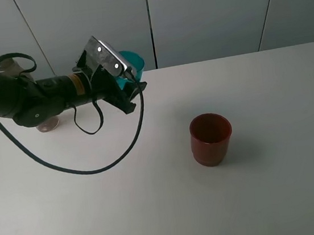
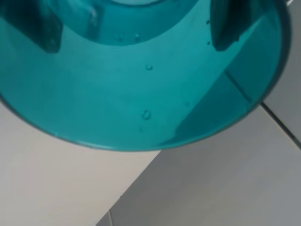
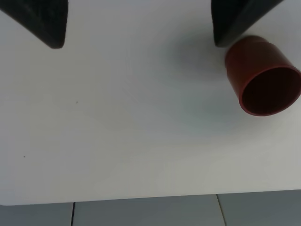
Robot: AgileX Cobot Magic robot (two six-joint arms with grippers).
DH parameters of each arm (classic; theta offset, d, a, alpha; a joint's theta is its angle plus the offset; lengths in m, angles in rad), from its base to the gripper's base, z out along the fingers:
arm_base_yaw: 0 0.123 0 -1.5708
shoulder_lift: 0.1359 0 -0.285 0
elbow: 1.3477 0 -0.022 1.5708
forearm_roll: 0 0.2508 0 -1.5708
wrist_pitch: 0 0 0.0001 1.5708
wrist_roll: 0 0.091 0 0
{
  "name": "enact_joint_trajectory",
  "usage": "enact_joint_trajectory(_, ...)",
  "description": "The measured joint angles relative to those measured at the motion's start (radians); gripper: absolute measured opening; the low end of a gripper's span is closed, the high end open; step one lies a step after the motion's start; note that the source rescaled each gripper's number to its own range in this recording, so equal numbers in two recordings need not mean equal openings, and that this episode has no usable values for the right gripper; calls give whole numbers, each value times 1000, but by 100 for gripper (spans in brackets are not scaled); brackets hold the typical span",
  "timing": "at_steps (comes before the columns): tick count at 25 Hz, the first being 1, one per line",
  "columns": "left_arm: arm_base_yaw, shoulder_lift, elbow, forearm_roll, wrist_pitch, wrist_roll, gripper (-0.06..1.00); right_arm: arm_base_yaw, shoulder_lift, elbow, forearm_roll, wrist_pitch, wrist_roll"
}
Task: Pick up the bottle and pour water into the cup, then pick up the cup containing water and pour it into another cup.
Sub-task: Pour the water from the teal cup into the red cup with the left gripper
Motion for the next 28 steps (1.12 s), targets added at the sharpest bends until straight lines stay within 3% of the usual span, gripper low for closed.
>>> enact_joint_trajectory(15,-195,-28,0,11,138,64,2,0,0,0,0,0,0)
enact_joint_trajectory(28,-275,-116,0,28,319,150,2,0,0,0,0,0,7)
